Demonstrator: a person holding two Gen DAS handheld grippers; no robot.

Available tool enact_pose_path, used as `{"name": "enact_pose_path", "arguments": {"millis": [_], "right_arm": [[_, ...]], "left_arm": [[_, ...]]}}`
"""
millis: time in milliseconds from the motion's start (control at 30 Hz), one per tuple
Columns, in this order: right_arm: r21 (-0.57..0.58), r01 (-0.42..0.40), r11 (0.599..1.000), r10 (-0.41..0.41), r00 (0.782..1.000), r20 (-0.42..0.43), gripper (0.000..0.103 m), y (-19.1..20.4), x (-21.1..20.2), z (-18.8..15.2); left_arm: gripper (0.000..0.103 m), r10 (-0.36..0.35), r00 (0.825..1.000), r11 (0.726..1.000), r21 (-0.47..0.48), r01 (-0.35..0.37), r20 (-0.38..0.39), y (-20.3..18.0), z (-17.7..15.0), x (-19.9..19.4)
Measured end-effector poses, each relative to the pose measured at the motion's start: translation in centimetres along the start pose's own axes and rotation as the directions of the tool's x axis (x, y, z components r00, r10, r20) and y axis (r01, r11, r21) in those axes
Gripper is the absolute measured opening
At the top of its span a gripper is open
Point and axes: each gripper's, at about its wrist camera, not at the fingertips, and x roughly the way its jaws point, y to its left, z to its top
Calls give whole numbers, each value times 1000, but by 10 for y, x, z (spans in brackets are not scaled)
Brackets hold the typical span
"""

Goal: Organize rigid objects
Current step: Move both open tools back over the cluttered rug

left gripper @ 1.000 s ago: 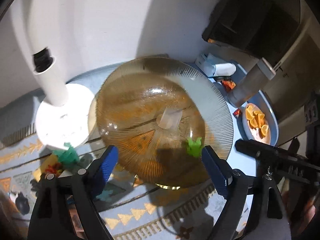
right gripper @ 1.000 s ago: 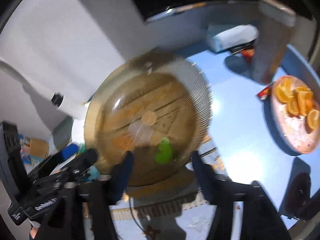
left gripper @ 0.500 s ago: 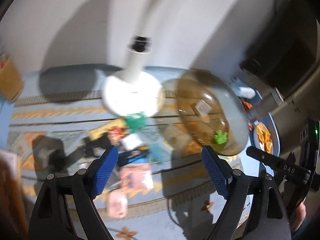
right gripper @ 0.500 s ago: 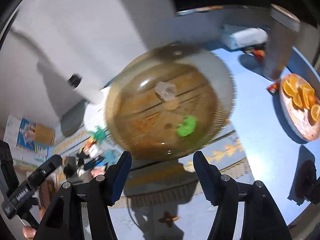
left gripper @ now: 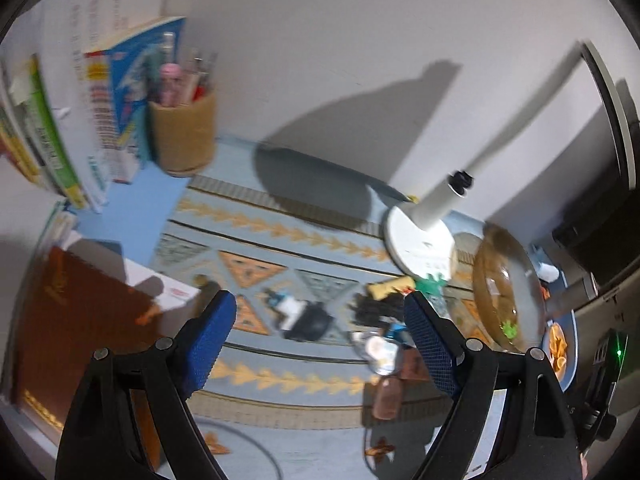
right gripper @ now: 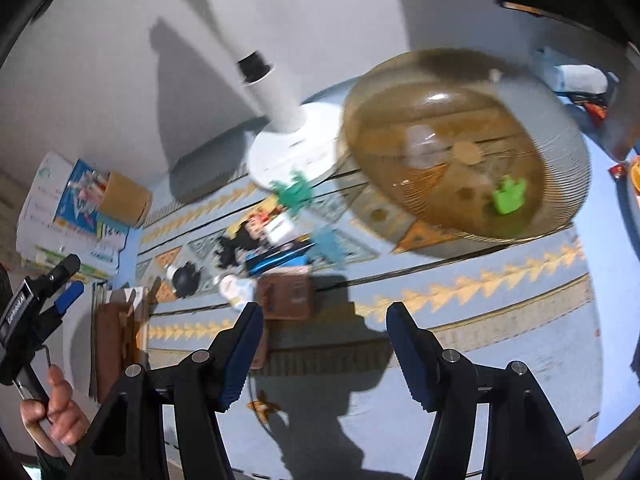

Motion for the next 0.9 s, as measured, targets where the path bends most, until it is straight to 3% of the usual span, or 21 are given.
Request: {"name": "enact_pose_path", "arguments": {"millis": [267, 400, 500, 700, 900], "right_arm": [[23, 10, 1000, -10, 1000, 8, 62, 29, 11, -8], [55, 33, 998, -33, 999, 4, 62, 31, 20, -11], [68, 62, 996, -60, 998, -21, 62, 29, 35, -14], [84, 62, 995, -52, 992, -114, 62, 29, 78, -15], [5, 120, 993, -118, 977, -180, 62, 39, 113, -10]], "left_arm": [[85, -3, 1000, 999, 37, 3, -9, 29, 4, -3], [85, -42, 995, 996, 72, 48, -89, 31, 0, 20], [85, -64, 982, 992, 99, 83, -179, 27, -9, 49], [85, -68, 938, 982, 143, 124, -341, 14, -30, 113], [85, 5, 921, 975, 206, 82, -389, 4, -40, 154]]}}
